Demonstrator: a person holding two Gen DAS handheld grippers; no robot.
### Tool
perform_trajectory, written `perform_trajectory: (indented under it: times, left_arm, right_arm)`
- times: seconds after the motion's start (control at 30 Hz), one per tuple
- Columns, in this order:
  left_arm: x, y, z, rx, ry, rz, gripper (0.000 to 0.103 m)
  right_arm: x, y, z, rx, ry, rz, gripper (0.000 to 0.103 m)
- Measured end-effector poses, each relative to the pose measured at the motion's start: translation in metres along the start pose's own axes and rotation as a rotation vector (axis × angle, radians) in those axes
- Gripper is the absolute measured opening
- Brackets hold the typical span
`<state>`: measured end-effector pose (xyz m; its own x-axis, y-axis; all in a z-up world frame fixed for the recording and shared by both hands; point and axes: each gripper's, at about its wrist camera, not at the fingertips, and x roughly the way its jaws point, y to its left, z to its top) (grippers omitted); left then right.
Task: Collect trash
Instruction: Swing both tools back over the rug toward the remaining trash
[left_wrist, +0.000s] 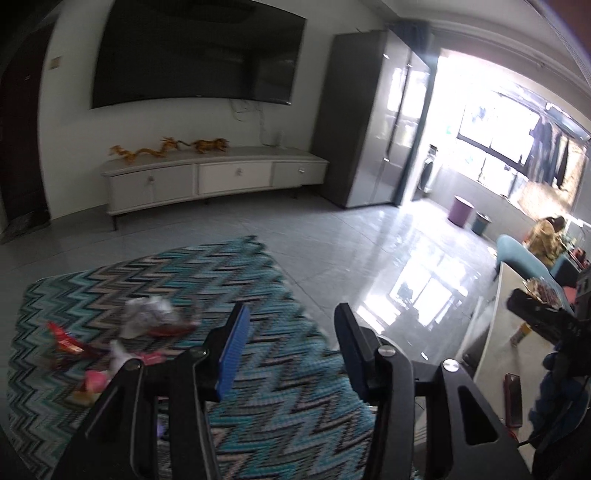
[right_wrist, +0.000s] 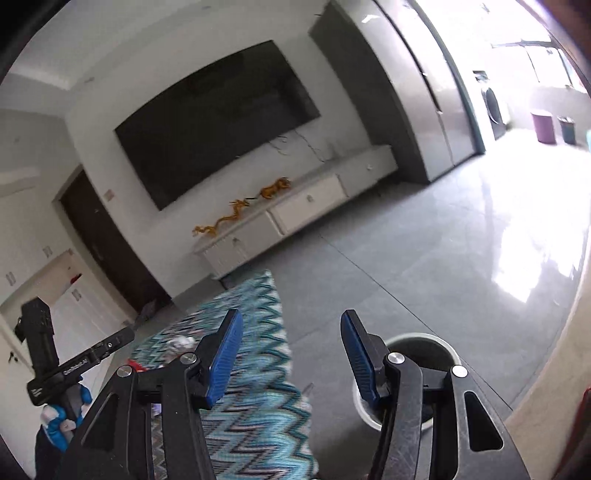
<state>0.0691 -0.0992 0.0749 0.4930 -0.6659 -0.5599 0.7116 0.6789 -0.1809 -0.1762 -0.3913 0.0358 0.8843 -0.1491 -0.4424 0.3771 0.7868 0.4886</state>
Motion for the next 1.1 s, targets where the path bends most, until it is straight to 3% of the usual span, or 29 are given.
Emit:
perform_trajectory:
  times: [0.3,0.47,0.77,1.1]
  left_arm:
    - [-0.050,0.148,-0.034,-0.203,-0.046,0.155,0.045]
    - [-0.043,0.213,-0.064,-0.306,0.007,0.196,0.042]
    - [0.016,0.242,-0.088,-0.275,0.153,0.163,0.037]
    - [0.082,0.247,-0.105,-0.215,0.259,0.093,0.037]
  right_arm:
    - [0.023,0.073,0.003,-0.104,0.045,0.085,0.052]
    - [0.061,0.118,-0.011,-0.179,0.130,0.131,0.052]
    - [0.137,0.169,-0.049,-0.262,0.292,0.178,0.052]
    - [0.211,0.182,-0.068,-0.292,0.402,0.170,0.052]
